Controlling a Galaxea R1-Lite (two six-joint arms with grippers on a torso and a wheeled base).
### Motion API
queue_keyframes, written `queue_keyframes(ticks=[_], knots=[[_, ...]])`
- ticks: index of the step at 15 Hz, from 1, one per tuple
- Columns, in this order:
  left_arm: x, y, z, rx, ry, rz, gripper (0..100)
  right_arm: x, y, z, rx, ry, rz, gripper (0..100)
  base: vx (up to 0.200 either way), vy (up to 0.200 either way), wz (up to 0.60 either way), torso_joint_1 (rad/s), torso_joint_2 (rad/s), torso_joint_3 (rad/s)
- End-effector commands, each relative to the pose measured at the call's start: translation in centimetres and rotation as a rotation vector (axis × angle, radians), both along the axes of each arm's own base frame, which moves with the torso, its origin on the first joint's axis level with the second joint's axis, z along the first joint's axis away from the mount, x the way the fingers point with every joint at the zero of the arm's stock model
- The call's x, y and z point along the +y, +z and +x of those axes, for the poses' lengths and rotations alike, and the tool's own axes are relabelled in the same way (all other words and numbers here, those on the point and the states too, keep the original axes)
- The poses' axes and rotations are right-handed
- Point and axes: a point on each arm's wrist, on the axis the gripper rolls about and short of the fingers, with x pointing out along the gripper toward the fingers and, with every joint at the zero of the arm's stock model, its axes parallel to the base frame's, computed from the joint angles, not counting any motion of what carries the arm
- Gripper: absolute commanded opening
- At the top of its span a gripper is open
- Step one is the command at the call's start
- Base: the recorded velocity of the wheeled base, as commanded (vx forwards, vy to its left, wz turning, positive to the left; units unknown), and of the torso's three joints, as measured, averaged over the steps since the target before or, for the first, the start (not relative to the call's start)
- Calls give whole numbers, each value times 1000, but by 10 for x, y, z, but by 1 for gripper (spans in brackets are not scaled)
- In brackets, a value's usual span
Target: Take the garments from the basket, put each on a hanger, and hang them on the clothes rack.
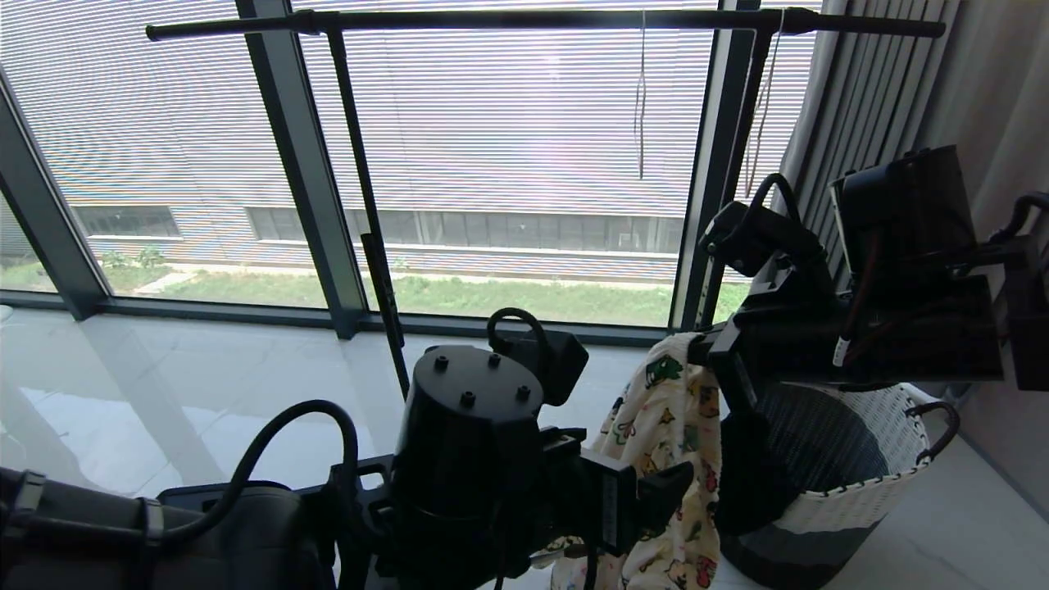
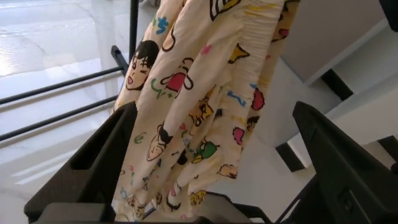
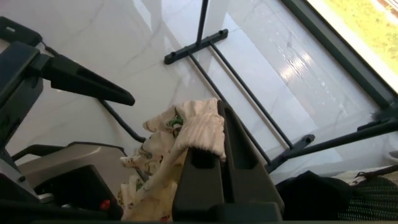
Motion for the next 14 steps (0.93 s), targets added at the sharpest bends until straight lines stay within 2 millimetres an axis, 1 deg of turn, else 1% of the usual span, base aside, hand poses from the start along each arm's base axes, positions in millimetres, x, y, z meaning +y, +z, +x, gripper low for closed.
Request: queue_keyframes(ticks=[1,4,7,8,9,11,13,14], knots=[[-19,-30,13,20,34,36,100,0,0,0,-1,4,1,0,0,0,0,0,0,0],[-26,-53,22,93,103,44,100,4,3,-6,-6,25,7,0,0,0,0,0,0,0],[-31,-87,26,135,167,131,100,7,4,-10,-8,39,7,0,0,0,0,0,0,0],[-30,-95,25,146,166,155,100,6,5,-10,-11,39,10,0,0,0,0,0,0,0],[-28,-103,24,161,169,182,100,5,6,-11,-11,39,10,0,0,0,0,0,0,0],[-21,-113,19,184,169,222,100,2,9,-13,-18,34,16,0,0,0,0,0,0,0],[-11,-124,12,213,171,273,100,-1,9,-11,-16,19,17,0,0,0,0,0,0,0],[-1,-131,5,237,176,312,100,-6,8,-9,-8,0,11,0,0,0,0,0,0,0]])
